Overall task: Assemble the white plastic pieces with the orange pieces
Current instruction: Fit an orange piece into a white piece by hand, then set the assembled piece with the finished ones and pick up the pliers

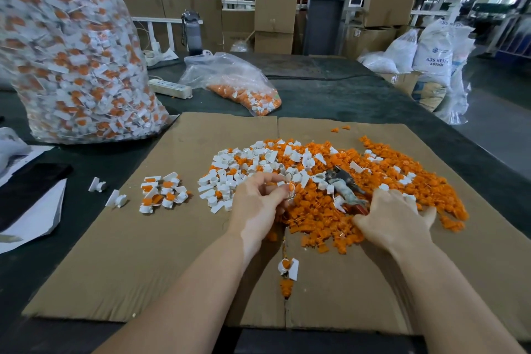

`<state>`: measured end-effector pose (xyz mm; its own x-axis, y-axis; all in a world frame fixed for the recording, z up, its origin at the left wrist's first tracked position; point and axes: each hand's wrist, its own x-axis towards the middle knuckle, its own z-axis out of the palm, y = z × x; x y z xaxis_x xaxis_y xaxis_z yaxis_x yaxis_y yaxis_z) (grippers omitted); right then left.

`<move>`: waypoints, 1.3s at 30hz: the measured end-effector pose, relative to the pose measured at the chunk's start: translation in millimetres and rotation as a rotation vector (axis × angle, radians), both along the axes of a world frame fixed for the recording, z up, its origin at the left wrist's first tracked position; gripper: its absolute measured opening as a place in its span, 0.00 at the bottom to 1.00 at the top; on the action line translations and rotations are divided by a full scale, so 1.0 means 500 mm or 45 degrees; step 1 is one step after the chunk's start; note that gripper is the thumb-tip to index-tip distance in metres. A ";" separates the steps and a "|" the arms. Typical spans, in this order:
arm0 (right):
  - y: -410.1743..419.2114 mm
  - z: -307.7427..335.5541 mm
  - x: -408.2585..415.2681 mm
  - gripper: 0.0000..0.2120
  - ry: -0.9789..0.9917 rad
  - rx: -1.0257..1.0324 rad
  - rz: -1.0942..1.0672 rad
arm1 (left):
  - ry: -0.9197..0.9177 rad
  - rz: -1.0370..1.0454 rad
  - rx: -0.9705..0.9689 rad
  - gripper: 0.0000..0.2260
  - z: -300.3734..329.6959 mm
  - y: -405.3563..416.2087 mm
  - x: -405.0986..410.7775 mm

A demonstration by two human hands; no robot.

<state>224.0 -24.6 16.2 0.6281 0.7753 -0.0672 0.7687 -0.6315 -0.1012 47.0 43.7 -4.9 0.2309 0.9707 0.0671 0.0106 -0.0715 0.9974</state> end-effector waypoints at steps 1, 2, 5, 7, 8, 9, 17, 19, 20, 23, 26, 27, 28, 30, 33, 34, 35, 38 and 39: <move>-0.001 0.000 0.001 0.17 -0.037 0.032 0.015 | -0.021 0.002 -0.033 0.04 0.003 0.002 0.003; -0.002 0.002 0.001 0.16 -0.058 0.079 0.031 | -0.047 0.006 -0.066 0.05 0.006 0.005 0.005; -0.003 0.021 -0.010 0.15 -0.078 0.220 0.136 | -0.129 0.023 -0.143 0.05 0.016 0.014 0.009; -0.004 0.040 -0.027 0.13 0.069 0.296 0.233 | -0.198 0.023 -0.186 0.05 0.023 0.018 0.008; -0.004 0.049 -0.036 0.13 0.174 0.304 0.287 | -0.237 0.022 -0.208 0.05 0.026 0.021 0.007; -0.005 0.058 -0.045 0.13 0.276 0.299 0.344 | -0.264 0.024 -0.221 0.05 0.027 0.023 0.006; -0.008 0.089 -0.098 0.13 0.824 0.167 0.521 | -0.305 0.120 -0.275 0.04 0.027 0.044 0.003; -0.008 0.089 -0.101 0.12 0.893 0.152 0.530 | -0.289 0.141 -0.274 0.04 0.025 0.045 0.003; -0.008 0.089 -0.101 0.12 0.897 0.141 0.536 | -0.284 0.148 -0.273 0.04 0.025 0.045 0.002; -0.008 0.088 -0.103 0.13 0.897 0.124 0.550 | -0.274 0.174 -0.273 0.04 0.027 0.046 0.002; -0.006 0.083 -0.107 0.12 0.889 0.137 0.578 | -0.257 0.194 -0.276 0.04 0.029 0.045 0.003; -0.005 0.080 -0.109 0.11 0.856 0.143 0.592 | -0.257 0.196 -0.277 0.04 0.029 0.044 0.004; -0.004 0.076 -0.111 0.11 0.803 0.160 0.609 | -0.260 0.199 -0.275 0.05 0.030 0.043 0.004; -0.002 0.069 -0.113 0.12 0.673 0.199 0.630 | -0.251 0.213 -0.267 0.04 0.029 0.041 0.004; -0.002 0.060 -0.115 0.12 0.562 0.234 0.616 | -0.245 0.229 -0.272 0.04 0.028 0.038 0.006; -0.002 0.056 -0.115 0.12 0.544 0.236 0.607 | -0.244 0.230 -0.275 0.04 0.027 0.035 0.006; -0.001 0.053 -0.115 0.12 0.528 0.238 0.602 | -0.245 0.230 -0.280 0.04 0.025 0.033 0.007; -0.006 0.041 -0.112 0.13 0.497 0.274 0.600 | -0.295 0.210 -0.310 0.03 0.022 0.025 0.007; -0.008 0.036 -0.109 0.14 0.502 0.307 0.586 | -0.304 0.208 -0.310 0.03 0.020 0.023 0.005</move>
<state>169.3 -28.6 34.4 0.1920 0.9813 -0.0151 0.8312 -0.1708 -0.5291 49.4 55.1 5.2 0.0777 0.9875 -0.1373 -0.2324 0.1518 0.9607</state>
